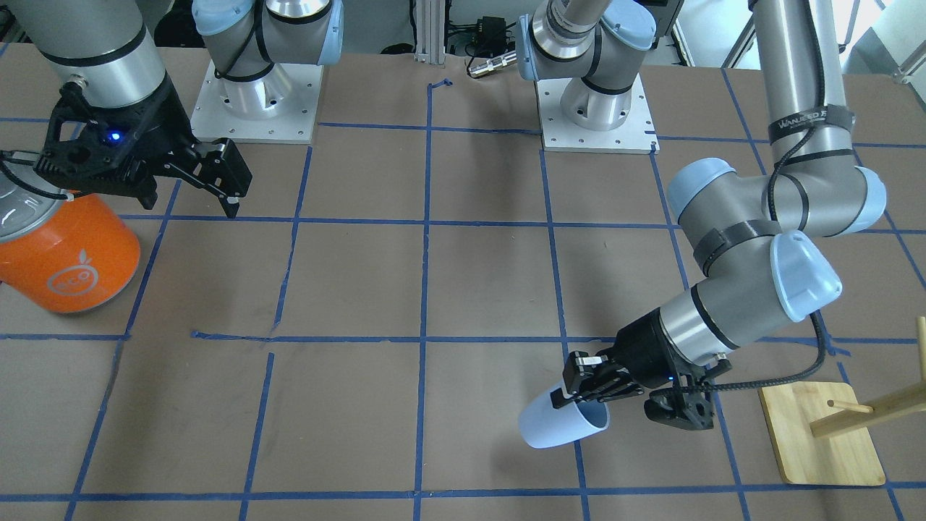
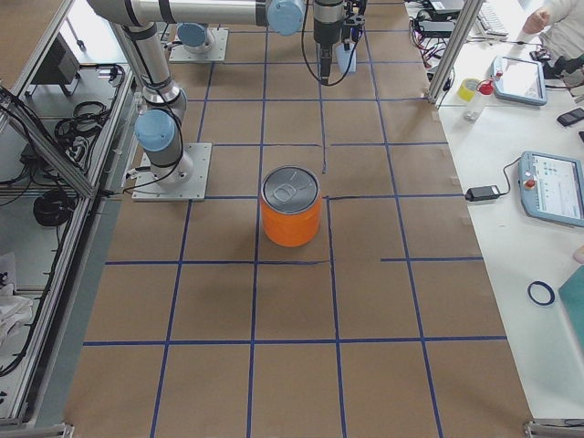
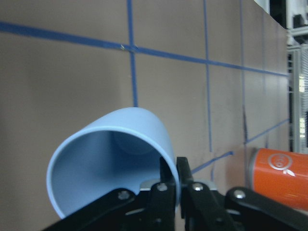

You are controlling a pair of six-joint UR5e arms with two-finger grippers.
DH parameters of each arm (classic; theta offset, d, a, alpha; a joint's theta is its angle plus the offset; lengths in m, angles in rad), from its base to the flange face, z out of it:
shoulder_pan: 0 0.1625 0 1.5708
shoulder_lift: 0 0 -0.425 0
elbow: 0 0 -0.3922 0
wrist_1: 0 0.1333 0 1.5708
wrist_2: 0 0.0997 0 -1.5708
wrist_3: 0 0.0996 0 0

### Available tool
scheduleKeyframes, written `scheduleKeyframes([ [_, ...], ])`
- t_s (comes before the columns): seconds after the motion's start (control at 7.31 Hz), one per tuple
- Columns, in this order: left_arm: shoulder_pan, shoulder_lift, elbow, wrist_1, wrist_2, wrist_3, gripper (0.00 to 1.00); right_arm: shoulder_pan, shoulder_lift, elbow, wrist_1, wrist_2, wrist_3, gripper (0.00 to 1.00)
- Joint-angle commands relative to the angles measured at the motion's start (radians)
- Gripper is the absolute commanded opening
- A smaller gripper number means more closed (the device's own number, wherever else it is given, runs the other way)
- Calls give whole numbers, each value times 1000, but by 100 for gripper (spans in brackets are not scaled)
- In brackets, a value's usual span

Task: Flip cup
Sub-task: 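Rotate the cup upright with the left gripper while the right arm withdraws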

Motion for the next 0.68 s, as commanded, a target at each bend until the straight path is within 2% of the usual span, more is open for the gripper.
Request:
scheduleKeyframes([
  [0.0,-23,-18,64,-11,408,94,0,0,-1,2,0,-3,0,100],
  [0.14,-67,-28,50,-12,582,159,0,0,-2,5,0,-5,0,100],
  [0.55,-71,-59,23,3,606,160,0,0,-2,5,0,-8,-2,100],
])
